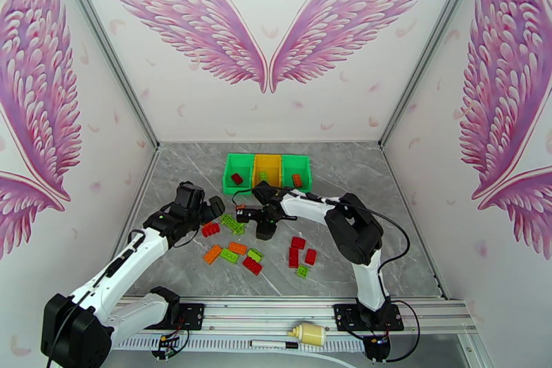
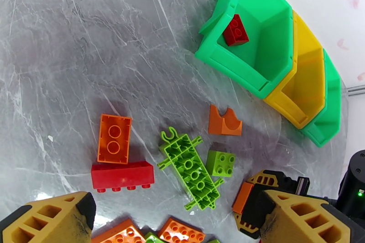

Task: Sort the legos into containers by color

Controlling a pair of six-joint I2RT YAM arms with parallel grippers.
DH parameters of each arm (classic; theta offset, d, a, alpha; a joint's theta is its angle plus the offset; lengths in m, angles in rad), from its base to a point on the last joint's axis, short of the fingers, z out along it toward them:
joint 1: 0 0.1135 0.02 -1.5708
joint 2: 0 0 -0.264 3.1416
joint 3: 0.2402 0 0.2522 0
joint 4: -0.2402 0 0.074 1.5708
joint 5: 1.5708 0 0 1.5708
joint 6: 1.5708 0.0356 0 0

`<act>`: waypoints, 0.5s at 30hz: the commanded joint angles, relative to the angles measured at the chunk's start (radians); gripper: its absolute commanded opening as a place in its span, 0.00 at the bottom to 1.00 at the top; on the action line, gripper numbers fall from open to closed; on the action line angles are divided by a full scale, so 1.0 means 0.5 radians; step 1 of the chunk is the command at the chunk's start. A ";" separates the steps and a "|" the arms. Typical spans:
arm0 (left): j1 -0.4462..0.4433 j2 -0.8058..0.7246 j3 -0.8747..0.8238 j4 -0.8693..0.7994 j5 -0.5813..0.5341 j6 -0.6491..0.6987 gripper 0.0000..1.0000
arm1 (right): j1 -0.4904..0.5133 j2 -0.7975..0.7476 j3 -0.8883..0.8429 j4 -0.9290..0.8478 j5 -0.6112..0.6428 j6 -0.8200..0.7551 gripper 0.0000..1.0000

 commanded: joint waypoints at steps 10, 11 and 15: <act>-0.144 -0.258 -0.116 0.360 -0.131 0.367 0.99 | -0.080 -0.555 -0.368 0.511 -0.142 0.609 0.40; -0.172 -0.289 -0.141 0.427 -0.139 0.414 0.99 | -0.105 -0.623 -0.416 0.583 -0.156 0.705 0.39; -0.338 -0.371 -0.221 0.720 -0.173 0.664 0.99 | -0.191 -0.849 -0.587 0.853 -0.163 1.023 0.38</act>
